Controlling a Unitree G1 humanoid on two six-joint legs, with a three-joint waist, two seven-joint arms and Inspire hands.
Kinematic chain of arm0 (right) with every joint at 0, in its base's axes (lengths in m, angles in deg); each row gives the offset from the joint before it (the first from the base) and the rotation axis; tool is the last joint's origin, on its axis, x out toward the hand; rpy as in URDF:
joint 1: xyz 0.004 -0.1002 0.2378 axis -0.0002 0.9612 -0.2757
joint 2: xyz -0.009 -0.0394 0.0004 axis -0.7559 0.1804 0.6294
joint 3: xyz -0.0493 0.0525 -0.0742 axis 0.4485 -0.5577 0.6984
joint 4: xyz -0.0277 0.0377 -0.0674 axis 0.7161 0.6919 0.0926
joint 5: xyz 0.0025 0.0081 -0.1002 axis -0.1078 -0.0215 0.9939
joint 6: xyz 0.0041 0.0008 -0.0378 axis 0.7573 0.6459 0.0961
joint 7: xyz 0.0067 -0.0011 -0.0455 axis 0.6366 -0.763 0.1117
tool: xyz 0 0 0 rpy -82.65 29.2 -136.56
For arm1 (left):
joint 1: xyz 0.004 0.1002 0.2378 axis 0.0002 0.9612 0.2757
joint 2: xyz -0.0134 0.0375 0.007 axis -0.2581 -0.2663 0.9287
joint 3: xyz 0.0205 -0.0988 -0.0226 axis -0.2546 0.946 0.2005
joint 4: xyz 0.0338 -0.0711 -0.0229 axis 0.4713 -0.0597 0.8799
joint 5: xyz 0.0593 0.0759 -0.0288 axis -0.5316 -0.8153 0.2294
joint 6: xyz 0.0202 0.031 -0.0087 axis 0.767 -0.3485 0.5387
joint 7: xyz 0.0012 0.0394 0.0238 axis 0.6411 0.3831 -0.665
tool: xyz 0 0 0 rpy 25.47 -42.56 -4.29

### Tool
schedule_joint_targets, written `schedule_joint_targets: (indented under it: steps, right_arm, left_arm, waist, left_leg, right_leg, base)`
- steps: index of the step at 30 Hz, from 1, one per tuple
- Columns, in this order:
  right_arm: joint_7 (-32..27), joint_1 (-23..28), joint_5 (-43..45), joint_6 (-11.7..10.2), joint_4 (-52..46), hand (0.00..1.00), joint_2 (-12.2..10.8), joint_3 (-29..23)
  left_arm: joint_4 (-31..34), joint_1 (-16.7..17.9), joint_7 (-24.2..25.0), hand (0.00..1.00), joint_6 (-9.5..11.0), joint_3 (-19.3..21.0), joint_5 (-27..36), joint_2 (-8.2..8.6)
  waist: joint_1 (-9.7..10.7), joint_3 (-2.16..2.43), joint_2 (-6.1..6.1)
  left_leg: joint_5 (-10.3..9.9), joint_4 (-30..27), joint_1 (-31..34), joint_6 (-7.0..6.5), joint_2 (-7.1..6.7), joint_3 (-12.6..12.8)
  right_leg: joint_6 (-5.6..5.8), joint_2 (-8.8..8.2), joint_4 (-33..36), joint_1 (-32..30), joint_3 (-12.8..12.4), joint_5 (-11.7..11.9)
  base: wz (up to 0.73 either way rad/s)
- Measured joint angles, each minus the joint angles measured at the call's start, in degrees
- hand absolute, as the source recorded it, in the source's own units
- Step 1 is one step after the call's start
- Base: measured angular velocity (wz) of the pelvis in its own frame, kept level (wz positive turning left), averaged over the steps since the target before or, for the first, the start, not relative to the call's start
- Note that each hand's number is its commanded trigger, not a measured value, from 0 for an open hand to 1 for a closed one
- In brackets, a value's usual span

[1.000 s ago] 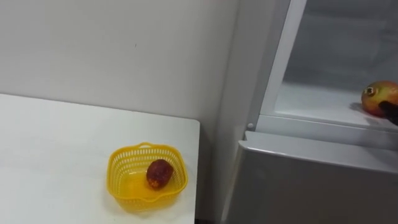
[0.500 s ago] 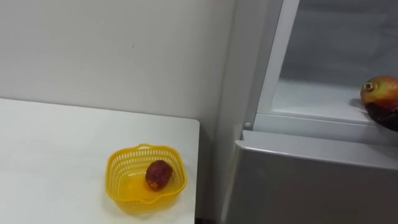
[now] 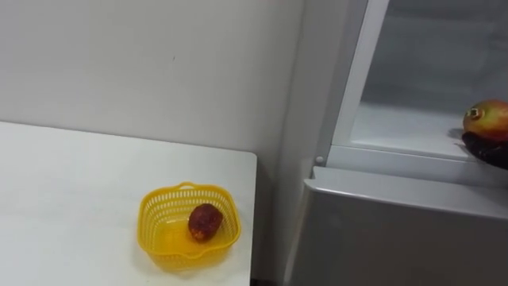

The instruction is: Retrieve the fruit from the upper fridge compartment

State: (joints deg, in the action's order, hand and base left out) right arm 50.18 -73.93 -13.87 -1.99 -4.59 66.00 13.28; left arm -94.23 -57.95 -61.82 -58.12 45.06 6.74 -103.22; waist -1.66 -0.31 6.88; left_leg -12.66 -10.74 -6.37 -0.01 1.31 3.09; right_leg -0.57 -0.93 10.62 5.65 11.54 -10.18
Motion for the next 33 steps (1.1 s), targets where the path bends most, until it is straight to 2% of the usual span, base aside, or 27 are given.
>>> schedule_joint_targets:
  steps: [7, 10, 16, 25, 31, 33]
  right_arm:
    - [0.8, -2.9, -3.6, -0.1, 4.0, 0.0, 0.0, 0.0]
    - [1.6, -4.1, -5.9, -0.1, 5.9, 0.0, 0.1, 0.3]
    - [3.9, -4.1, -8.0, -0.1, 6.1, 0.0, 1.8, 2.1]
    - [8.7, -4.1, -8.0, 0.5, 8.2, 0.0, 3.5, 2.0]
    - [10.5, -4.1, -8.6, 0.6, 10.1, 0.0, 3.7, 2.0]
    - [11.1, -4.1, -9.0, 1.3, 10.8, 0.0, 4.0, 2.0]
  left_arm:
    - [0.1, 0.3, -0.1, 0.0, -0.3, 0.0, 0.0, 0.04]
    - [0.2, 0.3, -0.4, 0.0, -0.4, 0.0, 0.0, 0.03]
    - [0.9, 0.5, -0.6, 0.0, -0.7, 0.0, 0.0, 0.02]
    - [0.9, 1.5, -1.6, 0.0, -1.6, 0.0, 0.0, 0.21]
    - [0.9, 1.4, -1.6, 0.0, -2.0, 0.1, 0.1, -0.01]
    - [1.0, 1.2, -1.6, 0.0, -2.4, 0.1, 0.1, -0.19]
  waist:
    - [0.1, 0.08, -0.27]
    - [0.1, 0.31, -0.63]
    - [0.1, 0.45, -1.17]
    - [0.1, 0.34, -0.54]
    - [0.2, 0.62, 0.4]
    - [0.2, 0.63, 0.78]
  left_leg:
    - [0.0, -0.1, 0.3, 0.0, -0.02, -0.1]
    - [0.0, -0.1, 0.3, 0.0, -0.01, -0.1]
    - [0.0, -0.3, 0.1, 0.02, 0.02, -0.7]
    - [0.0, -0.7, 0.1, 0.13, -0.01, -1.0]
    - [0.0, -0.8, 0.2, 0.14, -0.01, -1.3]
    - [0.0, -0.9, 0.2, 0.14, -0.01, -1.5]
  right_leg:
    - [0.0, -0.05, 0.1, 0.0, 0.1, 0.0]
    - [-0.03, -0.06, 0.2, 0.0, 0.2, 0.0]
    - [-0.11, -0.09, 0.3, 0.4, 0.8, 0.1]
    - [-0.16, -0.07, -0.2, 0.8, 1.2, 0.1]
    - [-0.2, 0.04, -0.9, 1.2, 1.2, 0.1]
    - [-0.21, 0.07, -0.9, 1.3, 1.3, 0.1]
  base:
    - [0.0]
    - [0.0]
    - [0.02]
    - [0.02]
    - [0.0]
    - [0.0]
